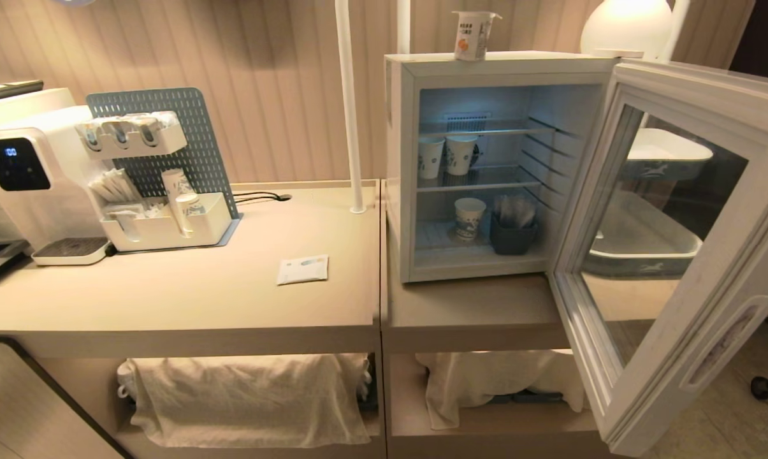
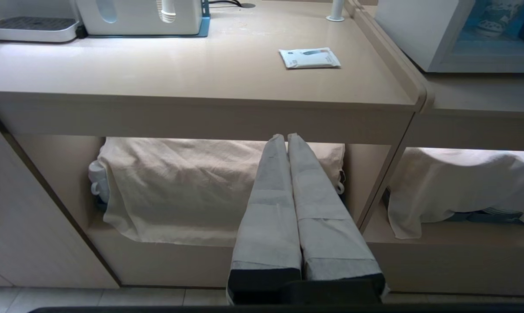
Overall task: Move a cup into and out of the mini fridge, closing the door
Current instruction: Close the freezer door
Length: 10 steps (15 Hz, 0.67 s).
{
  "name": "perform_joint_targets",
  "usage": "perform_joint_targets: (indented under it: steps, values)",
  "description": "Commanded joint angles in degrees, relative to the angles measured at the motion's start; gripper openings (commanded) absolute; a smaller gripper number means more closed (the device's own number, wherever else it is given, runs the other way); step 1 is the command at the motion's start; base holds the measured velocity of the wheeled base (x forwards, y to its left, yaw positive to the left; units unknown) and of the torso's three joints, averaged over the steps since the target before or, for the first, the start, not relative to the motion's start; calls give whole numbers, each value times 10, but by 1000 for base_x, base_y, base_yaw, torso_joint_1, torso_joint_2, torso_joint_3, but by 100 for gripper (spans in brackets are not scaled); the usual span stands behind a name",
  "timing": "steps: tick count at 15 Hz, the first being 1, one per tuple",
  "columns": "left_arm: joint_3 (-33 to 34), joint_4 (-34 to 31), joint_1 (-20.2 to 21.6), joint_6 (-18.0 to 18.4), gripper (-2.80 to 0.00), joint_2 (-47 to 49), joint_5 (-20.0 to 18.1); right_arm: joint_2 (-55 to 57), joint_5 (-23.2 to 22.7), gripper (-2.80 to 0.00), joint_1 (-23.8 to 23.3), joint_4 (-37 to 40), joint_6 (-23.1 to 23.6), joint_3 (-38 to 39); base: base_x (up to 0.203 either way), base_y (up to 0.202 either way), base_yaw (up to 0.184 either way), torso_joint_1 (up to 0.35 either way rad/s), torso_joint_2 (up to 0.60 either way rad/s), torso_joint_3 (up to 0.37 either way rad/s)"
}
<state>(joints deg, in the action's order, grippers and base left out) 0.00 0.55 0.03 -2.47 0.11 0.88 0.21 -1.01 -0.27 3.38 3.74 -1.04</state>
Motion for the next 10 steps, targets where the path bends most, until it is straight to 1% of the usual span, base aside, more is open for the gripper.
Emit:
perform_joint_targets:
  steps: [1,10]
  values:
    - [1,0,1,-1,-280,0,0,1,0,-280,1,0,0,0,0,0,0,0,0,0]
    - [1,0,1,0,-280,0,0,2,0,-280,1,0,-2,0,0,0,0,0,0,0]
